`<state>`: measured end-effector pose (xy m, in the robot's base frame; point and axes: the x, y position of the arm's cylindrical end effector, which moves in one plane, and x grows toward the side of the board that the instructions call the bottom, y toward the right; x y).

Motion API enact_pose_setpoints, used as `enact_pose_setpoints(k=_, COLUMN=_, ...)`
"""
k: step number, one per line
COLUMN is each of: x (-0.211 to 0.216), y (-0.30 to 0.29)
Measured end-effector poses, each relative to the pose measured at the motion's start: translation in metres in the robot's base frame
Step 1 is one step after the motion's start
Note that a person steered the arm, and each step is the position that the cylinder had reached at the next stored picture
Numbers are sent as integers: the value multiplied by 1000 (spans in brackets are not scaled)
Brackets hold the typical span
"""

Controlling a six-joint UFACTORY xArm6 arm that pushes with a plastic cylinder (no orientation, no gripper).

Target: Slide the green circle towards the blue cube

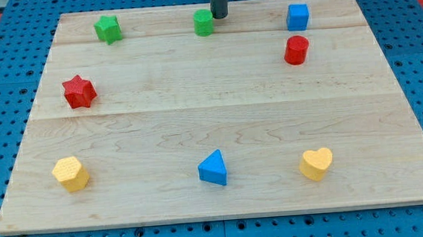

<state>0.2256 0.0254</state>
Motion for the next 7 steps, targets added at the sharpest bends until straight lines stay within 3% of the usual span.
enact_pose_setpoints(k=2, x=16, y=6)
enact_pose_setpoints(k=3, x=-26, y=-1)
enact_pose_setpoints(k=4, x=-27, y=-77)
enact_pose_setpoints(k=5, x=32, y=-72)
enact_pose_setpoints(k=6, x=43, y=-34)
enact_pose_setpoints(k=7, x=12, y=-49)
